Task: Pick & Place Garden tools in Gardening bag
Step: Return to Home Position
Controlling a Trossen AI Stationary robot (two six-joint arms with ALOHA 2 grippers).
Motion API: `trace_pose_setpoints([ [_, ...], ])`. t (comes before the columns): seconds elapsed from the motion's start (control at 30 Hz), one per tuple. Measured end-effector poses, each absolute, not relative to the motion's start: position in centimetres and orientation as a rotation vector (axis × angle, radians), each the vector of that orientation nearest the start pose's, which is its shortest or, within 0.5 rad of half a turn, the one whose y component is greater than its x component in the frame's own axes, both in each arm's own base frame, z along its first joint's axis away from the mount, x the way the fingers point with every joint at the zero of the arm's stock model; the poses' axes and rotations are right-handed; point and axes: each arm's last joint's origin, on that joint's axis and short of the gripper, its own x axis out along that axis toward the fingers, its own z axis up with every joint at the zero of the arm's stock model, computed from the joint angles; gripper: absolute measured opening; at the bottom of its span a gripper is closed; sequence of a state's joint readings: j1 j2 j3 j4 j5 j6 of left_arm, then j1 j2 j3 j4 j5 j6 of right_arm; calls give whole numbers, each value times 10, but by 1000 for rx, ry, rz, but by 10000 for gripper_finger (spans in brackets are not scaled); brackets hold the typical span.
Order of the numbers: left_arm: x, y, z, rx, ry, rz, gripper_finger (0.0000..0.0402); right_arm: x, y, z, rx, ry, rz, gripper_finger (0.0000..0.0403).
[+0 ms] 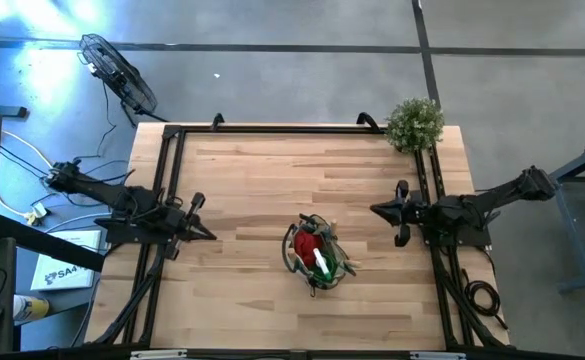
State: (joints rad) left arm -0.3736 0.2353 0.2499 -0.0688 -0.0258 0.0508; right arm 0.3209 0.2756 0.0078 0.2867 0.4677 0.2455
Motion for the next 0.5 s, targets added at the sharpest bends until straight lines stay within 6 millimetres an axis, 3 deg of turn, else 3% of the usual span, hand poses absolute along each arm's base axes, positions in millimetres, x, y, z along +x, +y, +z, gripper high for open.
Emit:
trace_pose_setpoints([
  [0.17, 100, -43, 201, 64, -21, -377, 0, 111, 21, 166, 279, -3, -157, 3],
  [0.5, 102, -45, 167, 38, 50, -405, 0, 111, 21, 164, 245, 18, -152, 3],
])
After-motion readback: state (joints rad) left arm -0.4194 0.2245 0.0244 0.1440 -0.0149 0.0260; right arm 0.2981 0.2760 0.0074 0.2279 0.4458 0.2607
